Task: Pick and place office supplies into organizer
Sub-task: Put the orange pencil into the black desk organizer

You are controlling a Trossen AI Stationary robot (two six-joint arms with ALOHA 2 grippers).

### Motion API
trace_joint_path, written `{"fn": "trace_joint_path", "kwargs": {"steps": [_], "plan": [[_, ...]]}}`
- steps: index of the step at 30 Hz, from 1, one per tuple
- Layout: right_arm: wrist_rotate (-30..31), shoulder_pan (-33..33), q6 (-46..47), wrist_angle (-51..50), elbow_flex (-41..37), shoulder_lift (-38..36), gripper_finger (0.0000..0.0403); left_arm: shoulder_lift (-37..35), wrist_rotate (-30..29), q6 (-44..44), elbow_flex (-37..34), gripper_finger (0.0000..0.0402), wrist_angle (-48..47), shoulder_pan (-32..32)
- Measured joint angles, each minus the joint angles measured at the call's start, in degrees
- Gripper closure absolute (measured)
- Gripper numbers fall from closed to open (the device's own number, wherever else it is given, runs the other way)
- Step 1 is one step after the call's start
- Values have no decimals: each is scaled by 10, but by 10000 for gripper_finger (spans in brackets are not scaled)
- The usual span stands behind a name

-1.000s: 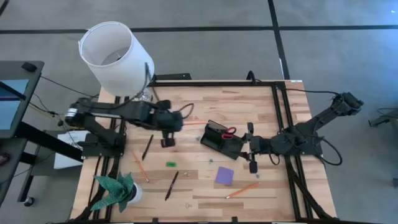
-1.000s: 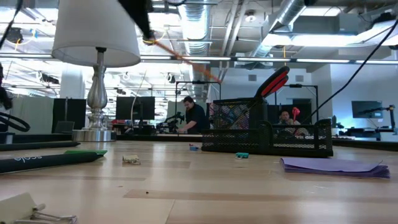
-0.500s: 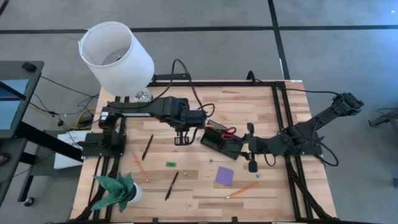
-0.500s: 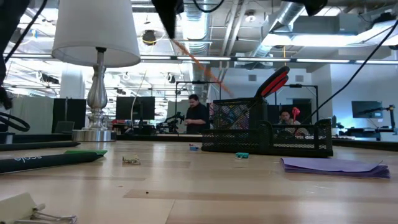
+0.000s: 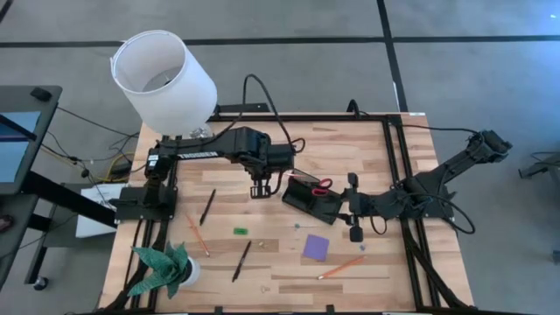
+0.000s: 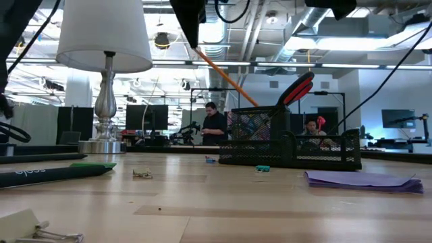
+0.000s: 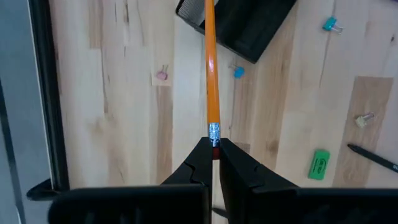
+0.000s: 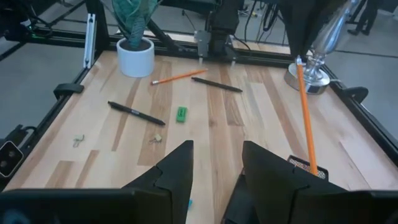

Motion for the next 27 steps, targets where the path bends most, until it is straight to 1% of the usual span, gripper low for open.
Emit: {"fn": "trace_joint_path", "kwargs": {"steps": [4,10,23,27], "plan": [[0,0,0,0,0,0,270,0,34,2,0,401,0,14],[0,0,0,0,0,0,269,0,80,9,0,401,0,17],[0,0,0,0,0,0,270,0,73,20,0,401,0,18],[0,0,0,0,0,0,269,0,87,30,0,401,0,23]]}}
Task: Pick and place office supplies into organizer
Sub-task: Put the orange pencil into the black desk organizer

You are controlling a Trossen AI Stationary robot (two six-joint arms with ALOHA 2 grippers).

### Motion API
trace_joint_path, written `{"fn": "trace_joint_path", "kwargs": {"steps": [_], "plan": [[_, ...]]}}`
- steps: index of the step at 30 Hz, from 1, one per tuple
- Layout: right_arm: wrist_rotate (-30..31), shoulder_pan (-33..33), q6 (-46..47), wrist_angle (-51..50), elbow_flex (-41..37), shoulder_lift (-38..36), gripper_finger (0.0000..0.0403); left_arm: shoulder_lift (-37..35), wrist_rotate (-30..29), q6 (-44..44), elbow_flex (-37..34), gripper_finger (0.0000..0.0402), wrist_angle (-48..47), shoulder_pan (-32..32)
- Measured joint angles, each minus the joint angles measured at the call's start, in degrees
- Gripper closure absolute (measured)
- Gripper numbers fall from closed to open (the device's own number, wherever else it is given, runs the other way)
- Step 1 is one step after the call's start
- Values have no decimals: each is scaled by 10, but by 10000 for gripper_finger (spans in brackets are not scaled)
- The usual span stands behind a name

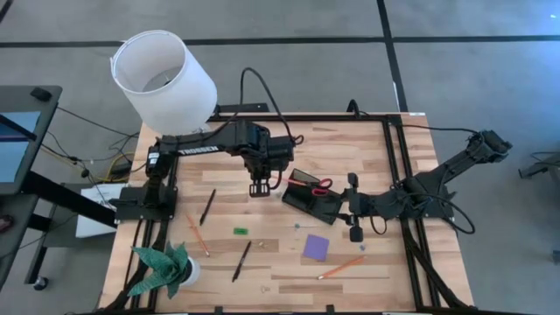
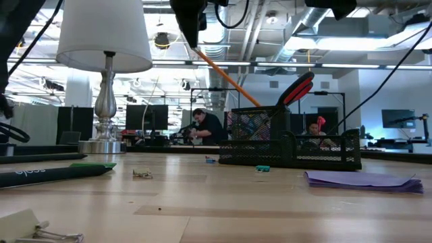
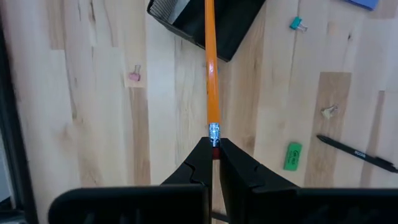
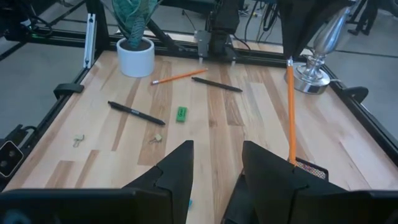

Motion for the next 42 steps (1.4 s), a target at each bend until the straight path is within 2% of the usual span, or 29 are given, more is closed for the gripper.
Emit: {"fn": "trace_joint_path", "kwargs": {"steps": [6,11,18,23,28,42], "plan": [[0,0,0,0,0,2,270,0,36,39,0,401,0,1],[0,0,0,-1,0,5,269,0,-10,121,0,401,0,10],[0,0,0,0,0,5,270,0,-33,210,0,401,0,49],[0,0,0,1,0,5,269,4,-25,288,0,401,0,62],[0,0,-1,0,0,5,270,15,-70,307,0,401,0,61],[0,0,-5,1,0,5,269,37,-79,352,-8,401,0,59]]}}
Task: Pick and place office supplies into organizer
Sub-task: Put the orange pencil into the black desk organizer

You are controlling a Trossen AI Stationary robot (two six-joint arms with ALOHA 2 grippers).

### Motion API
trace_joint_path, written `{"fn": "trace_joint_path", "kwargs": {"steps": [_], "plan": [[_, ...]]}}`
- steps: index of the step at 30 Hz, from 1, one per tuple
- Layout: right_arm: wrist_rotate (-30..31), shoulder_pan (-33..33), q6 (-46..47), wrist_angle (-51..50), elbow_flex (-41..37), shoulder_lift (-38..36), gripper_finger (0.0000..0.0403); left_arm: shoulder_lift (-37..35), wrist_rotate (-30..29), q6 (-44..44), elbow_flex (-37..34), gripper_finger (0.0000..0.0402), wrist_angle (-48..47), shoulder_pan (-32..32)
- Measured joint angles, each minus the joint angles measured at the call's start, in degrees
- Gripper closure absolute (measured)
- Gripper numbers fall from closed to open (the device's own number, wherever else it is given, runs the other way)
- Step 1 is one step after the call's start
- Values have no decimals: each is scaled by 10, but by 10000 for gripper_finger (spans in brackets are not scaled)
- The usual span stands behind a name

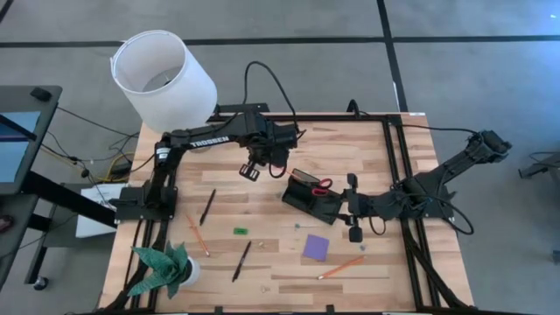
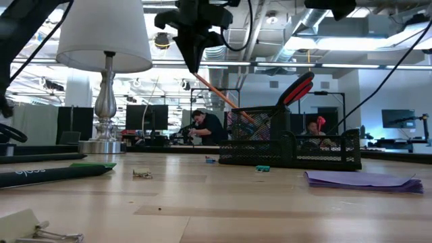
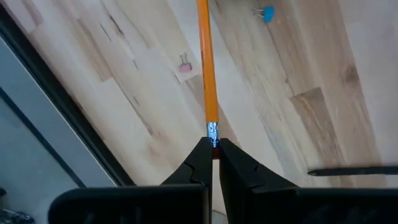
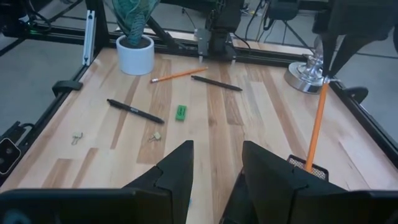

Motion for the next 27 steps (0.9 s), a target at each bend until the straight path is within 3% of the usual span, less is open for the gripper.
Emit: {"fn": "trace_joint_path", "kwargs": {"steps": [11,15,20,27], "plan": [[0,0,0,1,0,0,269,0,8,-7,0,401,3,-7],[0,0,0,-1,0,0,269,0,-62,-3,0,401,2,-25],[0,0,0,-1,0,0,270,0,-133,69,13,401,1,-46],[0,0,0,-4,0,0,270,0,-74,106,23,401,1,-65]]}}
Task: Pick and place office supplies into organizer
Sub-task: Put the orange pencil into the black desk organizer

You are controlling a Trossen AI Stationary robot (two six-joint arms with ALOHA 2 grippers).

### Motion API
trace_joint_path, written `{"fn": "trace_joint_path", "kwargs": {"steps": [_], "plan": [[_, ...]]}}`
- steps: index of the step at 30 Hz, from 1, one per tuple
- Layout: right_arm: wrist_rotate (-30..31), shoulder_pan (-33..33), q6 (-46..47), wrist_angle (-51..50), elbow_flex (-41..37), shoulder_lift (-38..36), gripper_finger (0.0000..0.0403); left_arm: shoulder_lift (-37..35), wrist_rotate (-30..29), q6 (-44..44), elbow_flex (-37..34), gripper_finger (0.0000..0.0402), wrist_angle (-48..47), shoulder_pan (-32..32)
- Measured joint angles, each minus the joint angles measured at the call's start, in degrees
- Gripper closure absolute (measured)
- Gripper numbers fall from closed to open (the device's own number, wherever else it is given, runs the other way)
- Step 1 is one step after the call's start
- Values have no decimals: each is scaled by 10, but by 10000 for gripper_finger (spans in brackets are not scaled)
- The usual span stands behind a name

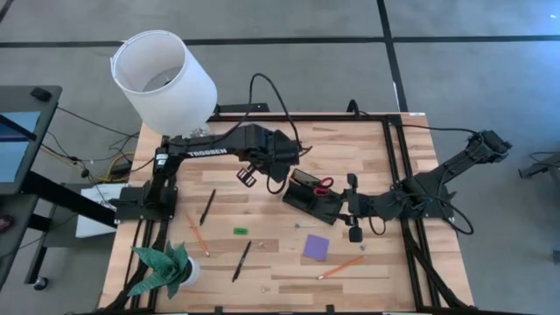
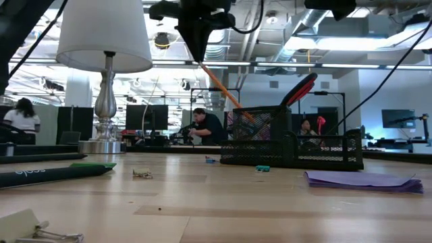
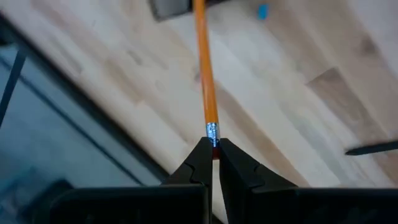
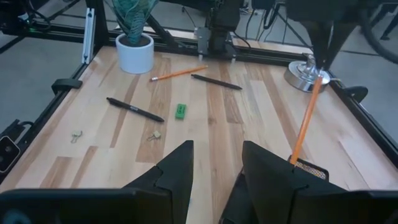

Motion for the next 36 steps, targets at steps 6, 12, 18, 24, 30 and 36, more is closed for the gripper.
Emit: {"fn": "trace_joint_path", "kwargs": {"steps": [6,12,18,24,30,36], "plan": [[0,0,0,-10,0,0,268,0,-48,61,0,401,0,-14],[0,0,0,-14,0,0,270,0,-38,61,0,401,0,-13],[0,0,0,-14,0,0,268,0,-34,52,0,401,19,-14],[0,0,0,-14,0,0,270,0,-10,55,-15,401,50,-14],[0,0,0,-14,0,0,269,0,-13,69,-40,401,68,-15],[0,0,0,-14,0,0,269,0,-17,107,-64,401,134,-19]]}}
